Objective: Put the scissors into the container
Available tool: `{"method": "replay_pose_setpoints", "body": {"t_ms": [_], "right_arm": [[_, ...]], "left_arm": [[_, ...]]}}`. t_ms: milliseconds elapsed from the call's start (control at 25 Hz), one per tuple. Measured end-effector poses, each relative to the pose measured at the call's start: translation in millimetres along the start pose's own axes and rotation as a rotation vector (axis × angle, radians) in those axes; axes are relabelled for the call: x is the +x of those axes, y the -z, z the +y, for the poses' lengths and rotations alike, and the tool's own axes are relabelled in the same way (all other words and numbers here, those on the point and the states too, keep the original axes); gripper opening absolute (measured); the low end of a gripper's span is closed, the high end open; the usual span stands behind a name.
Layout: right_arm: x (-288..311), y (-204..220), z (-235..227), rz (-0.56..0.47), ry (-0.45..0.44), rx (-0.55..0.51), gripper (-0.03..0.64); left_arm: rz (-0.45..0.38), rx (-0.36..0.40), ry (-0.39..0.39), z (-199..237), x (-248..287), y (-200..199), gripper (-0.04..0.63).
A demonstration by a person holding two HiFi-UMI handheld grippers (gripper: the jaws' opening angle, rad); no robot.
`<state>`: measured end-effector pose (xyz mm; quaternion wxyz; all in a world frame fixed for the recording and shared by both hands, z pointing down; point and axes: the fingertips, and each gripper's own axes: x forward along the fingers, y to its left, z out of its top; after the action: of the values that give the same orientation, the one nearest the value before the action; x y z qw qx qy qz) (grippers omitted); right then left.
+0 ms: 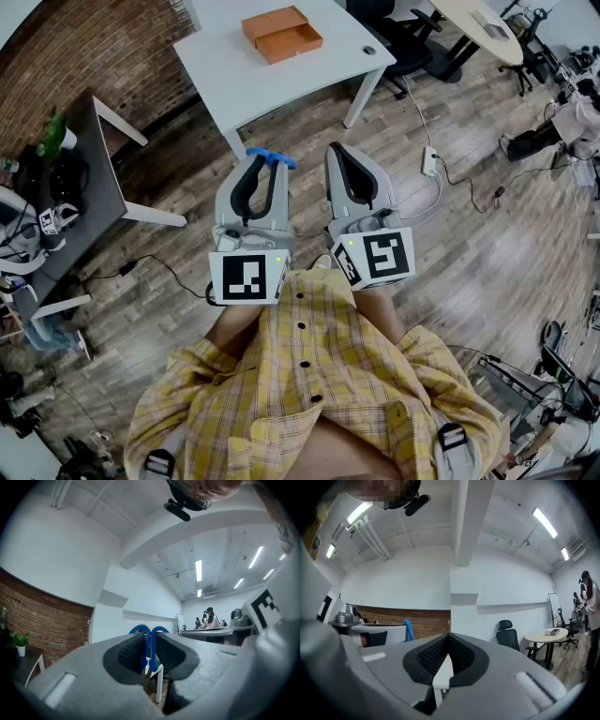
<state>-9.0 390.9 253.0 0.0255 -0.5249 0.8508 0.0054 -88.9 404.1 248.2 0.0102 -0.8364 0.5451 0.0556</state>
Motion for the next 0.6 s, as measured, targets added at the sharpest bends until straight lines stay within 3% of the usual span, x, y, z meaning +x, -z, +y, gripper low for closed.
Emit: {"method": "replay_pose_setpoints", "body": {"t_ms": [440, 600], "right_arm": [[-6.6, -2.0, -23.4, -0.025, -0.027, 0.02, 0.006], [-11.8, -4.1, -37.8, -0.037, -0.03, 0.007, 0.006]], "left_arm": [[0.001, 0.018, -0.006, -18.6, 12.0, 3.4, 0.078], [0.017, 0.06, -0.025, -25.4, 16.7, 8.9, 0.078]]}}
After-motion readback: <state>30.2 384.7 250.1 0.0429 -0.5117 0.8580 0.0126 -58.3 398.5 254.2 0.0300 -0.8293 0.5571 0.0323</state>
